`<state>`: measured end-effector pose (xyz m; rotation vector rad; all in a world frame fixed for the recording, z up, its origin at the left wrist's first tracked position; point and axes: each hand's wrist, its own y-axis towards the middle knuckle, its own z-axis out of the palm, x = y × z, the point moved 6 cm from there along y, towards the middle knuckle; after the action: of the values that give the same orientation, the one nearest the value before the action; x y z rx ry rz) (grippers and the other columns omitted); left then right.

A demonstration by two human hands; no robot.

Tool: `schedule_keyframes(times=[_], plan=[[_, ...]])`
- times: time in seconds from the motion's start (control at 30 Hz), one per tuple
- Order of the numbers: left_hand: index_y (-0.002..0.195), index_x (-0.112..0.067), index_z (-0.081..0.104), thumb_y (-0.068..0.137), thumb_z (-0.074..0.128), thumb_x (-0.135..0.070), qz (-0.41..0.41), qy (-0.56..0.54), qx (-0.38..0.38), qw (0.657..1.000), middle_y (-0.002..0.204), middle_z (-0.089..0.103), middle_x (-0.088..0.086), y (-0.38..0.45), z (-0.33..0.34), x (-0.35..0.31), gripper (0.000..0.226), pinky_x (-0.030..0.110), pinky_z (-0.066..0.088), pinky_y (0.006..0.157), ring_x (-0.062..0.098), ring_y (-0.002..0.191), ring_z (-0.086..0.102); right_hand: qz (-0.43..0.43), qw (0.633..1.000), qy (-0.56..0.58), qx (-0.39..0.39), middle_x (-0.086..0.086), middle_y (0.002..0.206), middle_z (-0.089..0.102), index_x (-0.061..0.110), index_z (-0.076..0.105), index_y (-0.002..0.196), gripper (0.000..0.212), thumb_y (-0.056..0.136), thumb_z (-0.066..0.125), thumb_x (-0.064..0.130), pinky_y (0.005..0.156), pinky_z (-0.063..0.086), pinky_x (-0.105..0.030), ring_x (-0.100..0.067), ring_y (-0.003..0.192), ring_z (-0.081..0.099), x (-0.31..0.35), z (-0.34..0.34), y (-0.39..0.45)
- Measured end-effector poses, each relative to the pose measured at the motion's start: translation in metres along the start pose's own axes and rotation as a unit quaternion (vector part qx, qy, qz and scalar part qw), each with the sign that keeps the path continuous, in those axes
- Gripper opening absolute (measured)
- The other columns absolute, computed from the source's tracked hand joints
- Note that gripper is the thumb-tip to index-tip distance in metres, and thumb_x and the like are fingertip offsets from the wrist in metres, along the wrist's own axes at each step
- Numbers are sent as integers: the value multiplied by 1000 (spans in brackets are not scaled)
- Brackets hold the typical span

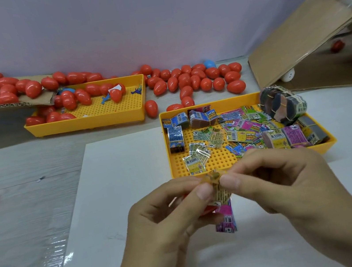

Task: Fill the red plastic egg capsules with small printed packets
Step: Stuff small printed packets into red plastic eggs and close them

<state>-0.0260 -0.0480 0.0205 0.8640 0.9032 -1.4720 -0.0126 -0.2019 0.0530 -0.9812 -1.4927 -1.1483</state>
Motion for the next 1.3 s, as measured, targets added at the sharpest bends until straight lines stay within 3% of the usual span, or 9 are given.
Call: schedule_keyframes(times=[0.17,0.23,0.33,0.5,0.67,0.77,0.9,1.03,1.3], plan=[[69,3,74,33,100,-23,-70,-70,15,995,82,70,24,0,3,6,52,30,57,52,24,62,69,103,986,122,55,2,54,44,14,72,66,24,62,83,35,40,26,-17,-7,41,31,-8,4,0],[68,3,74,40,89,-12,-71,-69,13,995,81,70,25,0,2,6,36,30,57,52,23,61,69,136,975,156,80,4,55,41,15,69,63,18,62,80,29,40,26,-16,-5,41,31,-8,7,-1],[67,4,73,47,77,-14,-77,-75,14,994,78,69,24,0,0,6,27,30,57,51,24,60,68,169,965,174,102,-2,62,34,15,67,62,18,60,79,28,40,24,-16,-6,44,28,-11,11,-2],[66,-14,76,57,77,-29,85,150,-18,985,82,70,8,-2,-3,-7,17,28,56,59,23,73,68,175,966,153,110,3,61,41,17,70,64,17,64,77,33,40,23,-15,-8,48,26,-13,14,-1],[70,-25,74,65,75,-30,199,281,-40,938,86,67,-4,-9,-1,-16,7,17,53,61,16,79,68,153,978,110,87,3,58,43,15,77,70,23,66,78,38,40,24,-16,-10,46,26,-17,12,0],[82,-30,79,66,74,-31,165,231,-24,959,93,69,-2,-7,-1,-15,16,22,58,70,20,88,70,66,996,56,34,6,59,59,15,79,72,16,69,85,29,44,33,-9,-3,45,41,-8,4,3],[99,-29,80,71,76,-19,136,169,-6,976,104,71,2,-5,-3,-16,30,32,61,76,28,98,71,-36,996,-52,-59,1,64,56,25,79,75,12,73,78,36,53,35,-11,-4,54,44,4,-12,3],[110,-29,75,67,79,-20,150,153,-16,977,103,75,6,-9,-1,-18,44,31,61,74,23,99,72,-26,999,-31,-23,2,63,57,25,79,73,14,72,74,39,52,35,-8,-3,53,45,-2,-3,2],[96,-24,80,61,85,-20,152,159,-19,975,97,76,5,-7,0,-20,36,22,58,70,18,85,74,-10,999,28,27,3,66,57,20,77,72,14,73,73,33,50,37,-7,0,51,46,-3,3,1]])
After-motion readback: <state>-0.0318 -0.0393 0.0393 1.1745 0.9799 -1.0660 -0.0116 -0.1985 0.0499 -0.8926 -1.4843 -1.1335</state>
